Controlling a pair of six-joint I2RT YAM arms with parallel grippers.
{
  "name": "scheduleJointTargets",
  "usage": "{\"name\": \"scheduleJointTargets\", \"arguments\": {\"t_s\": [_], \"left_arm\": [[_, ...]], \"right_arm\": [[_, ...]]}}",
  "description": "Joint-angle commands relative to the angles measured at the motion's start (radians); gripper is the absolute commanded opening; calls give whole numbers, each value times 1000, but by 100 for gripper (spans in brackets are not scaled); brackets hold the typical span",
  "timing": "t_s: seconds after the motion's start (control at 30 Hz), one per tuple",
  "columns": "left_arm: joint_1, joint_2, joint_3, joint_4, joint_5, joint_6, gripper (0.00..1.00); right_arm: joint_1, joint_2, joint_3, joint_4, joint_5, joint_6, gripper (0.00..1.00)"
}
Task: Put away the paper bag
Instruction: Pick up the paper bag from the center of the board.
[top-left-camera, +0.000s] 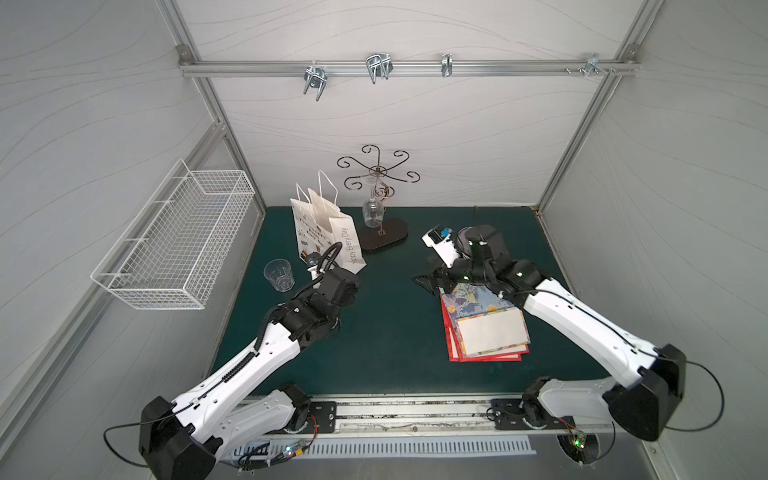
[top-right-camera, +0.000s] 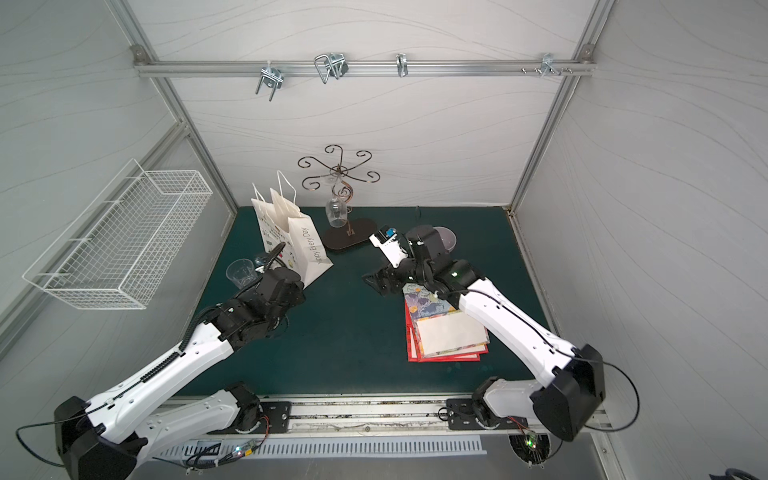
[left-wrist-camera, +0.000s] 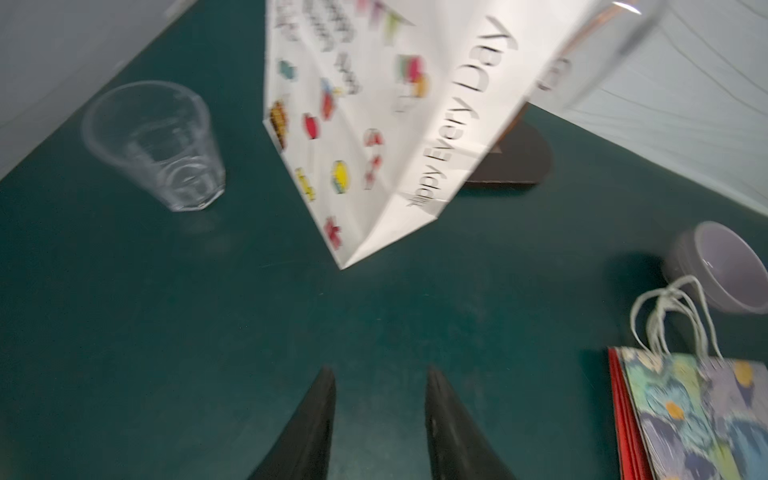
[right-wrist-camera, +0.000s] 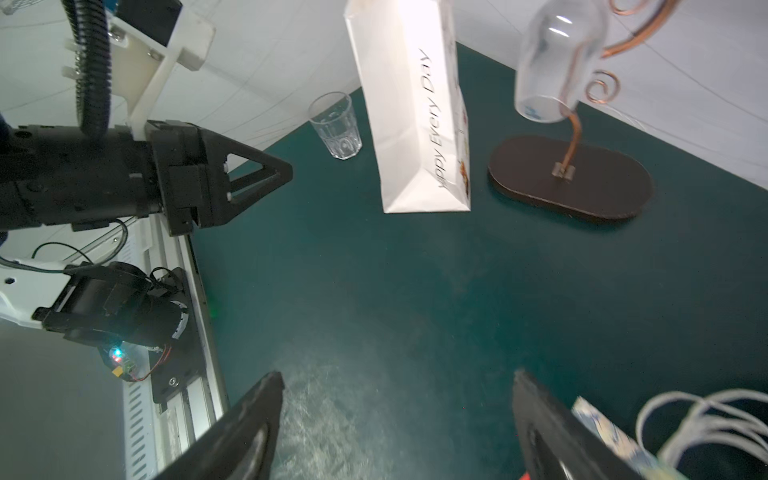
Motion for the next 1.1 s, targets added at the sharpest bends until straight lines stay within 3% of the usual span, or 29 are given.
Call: {"name": "scheduleJointTargets", "arguments": {"t_s": [0.0,0.17,0.53,0.8,1.07], "left_arm": [[71,-51,-14,-256,-74,-218,42],[171,-141,-56,-344,-26,-276,50],[181,-297,-64,-431,-80,-251,52],[182,-337,-54,-480,-87,-251,49],[181,-376,-58,-522,-99,-275,44]], "right_arm": [[67,98,30,190,4,-14,85],[161,300,105,374,30,-17,83],[235,720,331,742,245,92,73],[247,896,516,755,337,58,66],[254,958,612,734,419,15,54]]}}
